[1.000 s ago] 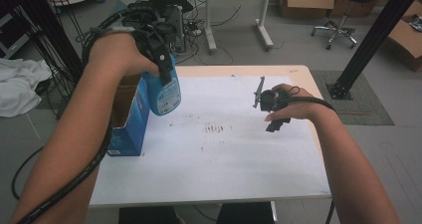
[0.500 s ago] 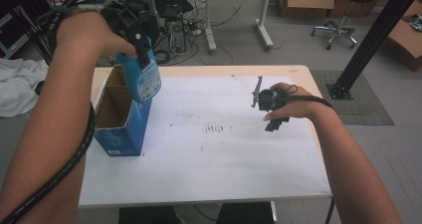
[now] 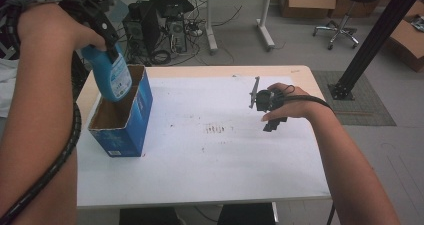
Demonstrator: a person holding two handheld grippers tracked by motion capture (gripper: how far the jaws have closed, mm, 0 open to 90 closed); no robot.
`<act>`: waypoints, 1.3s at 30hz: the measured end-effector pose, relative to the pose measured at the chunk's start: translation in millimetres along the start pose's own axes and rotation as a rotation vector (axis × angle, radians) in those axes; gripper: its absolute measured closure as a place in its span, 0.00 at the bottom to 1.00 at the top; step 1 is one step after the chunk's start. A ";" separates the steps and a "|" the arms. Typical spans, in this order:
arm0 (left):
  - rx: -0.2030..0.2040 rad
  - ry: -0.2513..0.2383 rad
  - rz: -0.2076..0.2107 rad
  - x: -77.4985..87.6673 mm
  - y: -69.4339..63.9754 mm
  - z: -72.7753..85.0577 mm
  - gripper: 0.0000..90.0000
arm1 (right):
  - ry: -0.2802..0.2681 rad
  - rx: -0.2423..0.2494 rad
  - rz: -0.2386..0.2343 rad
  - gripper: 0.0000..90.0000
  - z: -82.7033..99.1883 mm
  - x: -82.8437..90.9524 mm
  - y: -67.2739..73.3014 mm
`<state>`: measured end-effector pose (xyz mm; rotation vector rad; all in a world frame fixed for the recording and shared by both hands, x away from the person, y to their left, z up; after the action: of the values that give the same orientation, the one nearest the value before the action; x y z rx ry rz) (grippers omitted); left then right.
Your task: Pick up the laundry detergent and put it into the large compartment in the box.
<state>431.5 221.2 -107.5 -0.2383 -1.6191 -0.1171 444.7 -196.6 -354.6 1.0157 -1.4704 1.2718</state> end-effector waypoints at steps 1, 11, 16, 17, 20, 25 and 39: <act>0.041 -0.004 0.000 0.7 7.6 3.4 0.45 | 0.000 -0.002 -0.002 0.19 -0.3 -0.1 0.3; 0.173 -0.003 0.030 -2.5 22.1 16.4 0.45 | -0.002 0.005 0.002 0.19 -1.3 -0.5 -0.5; 0.217 -0.008 0.052 -4.9 22.8 21.0 0.45 | -0.002 0.012 0.006 0.19 -2.6 0.6 0.8; 0.238 -0.011 0.062 -5.8 23.6 22.5 0.45 | -0.002 0.015 0.006 0.19 -2.9 0.6 1.0; 0.253 -0.002 0.064 -10.0 22.1 23.1 0.45 | -0.005 0.016 0.009 0.19 -3.9 1.0 1.2; 0.256 0.005 0.066 -18.7 23.0 22.0 0.45 | -0.012 0.014 0.011 0.19 -4.3 2.2 1.9; 0.259 0.020 0.079 -61.6 40.3 16.5 0.45 | -0.004 0.009 0.011 0.19 -3.3 0.3 0.5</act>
<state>427.4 258.9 -172.7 -0.0999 -1.5843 0.1498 444.5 -193.3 -354.4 1.0184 -1.4760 1.2861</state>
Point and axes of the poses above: each handheld gripper's, and its own axes: x roughly backward along the jaws, z roughly out of its underside, y roughly to its left, the point moved 2 cm from there along -x, roughly forward along the jaws, and after that the axes turned 7 degrees about z, right-handed, at the moved point
